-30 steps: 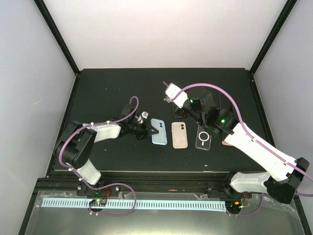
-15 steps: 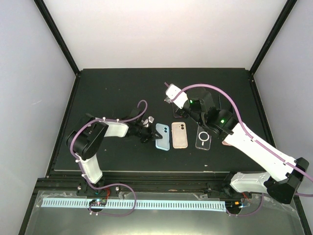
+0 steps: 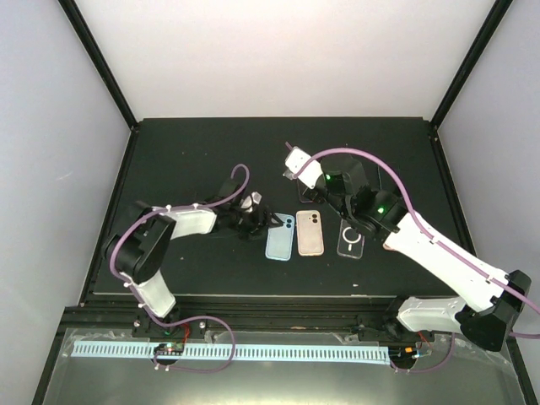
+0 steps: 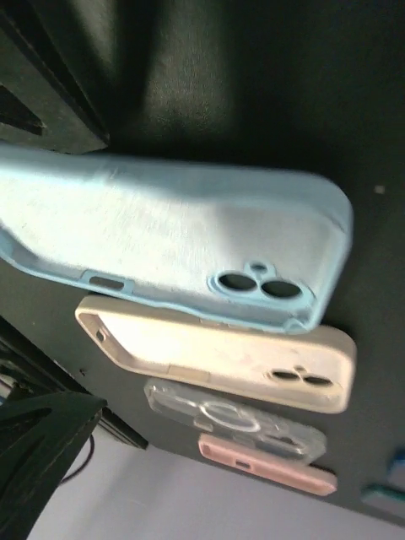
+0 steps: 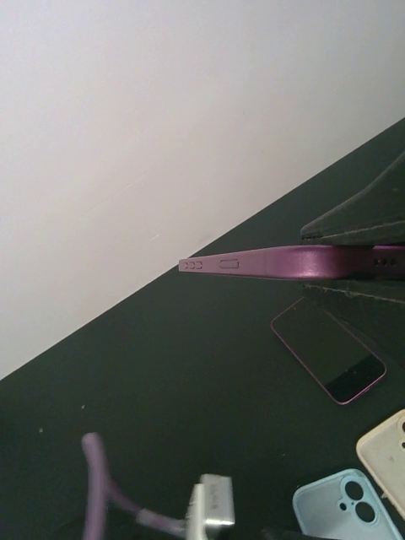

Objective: Take the phone out of the phone case
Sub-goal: Place the phone case at the center of the board, then place the phone at the center of the board.

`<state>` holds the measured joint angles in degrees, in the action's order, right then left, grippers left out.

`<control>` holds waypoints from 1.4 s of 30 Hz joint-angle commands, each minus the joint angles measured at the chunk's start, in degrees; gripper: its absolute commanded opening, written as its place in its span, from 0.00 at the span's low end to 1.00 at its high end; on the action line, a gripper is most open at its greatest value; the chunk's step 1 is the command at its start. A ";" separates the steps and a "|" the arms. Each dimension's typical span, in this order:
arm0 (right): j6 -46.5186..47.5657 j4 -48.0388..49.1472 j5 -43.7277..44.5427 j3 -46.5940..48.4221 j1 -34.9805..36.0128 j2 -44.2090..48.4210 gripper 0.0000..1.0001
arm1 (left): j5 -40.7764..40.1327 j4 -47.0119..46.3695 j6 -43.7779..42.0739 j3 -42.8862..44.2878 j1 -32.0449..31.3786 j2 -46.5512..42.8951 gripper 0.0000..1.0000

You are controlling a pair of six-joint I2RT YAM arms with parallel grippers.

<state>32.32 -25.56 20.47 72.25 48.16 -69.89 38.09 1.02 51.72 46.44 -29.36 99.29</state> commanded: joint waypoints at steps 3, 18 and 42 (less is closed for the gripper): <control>4.55 8.50 5.10 -3.82 -0.20 0.85 0.01 | -1.45 2.52 -4.21 3.30 6.61 -11.93 0.86; 14.57 21.85 10.93 -10.36 3.74 -2.09 0.01 | 11.63 -7.28 8.06 11.01 16.53 -22.70 0.94; 29.83 44.38 22.72 -13.54 16.80 -14.67 0.01 | 10.41 -13.24 21.22 5.49 12.96 -24.06 0.73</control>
<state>59.88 10.76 39.68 58.37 63.77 -84.64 48.64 -11.66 71.61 51.55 -15.64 74.78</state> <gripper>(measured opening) 0.080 0.780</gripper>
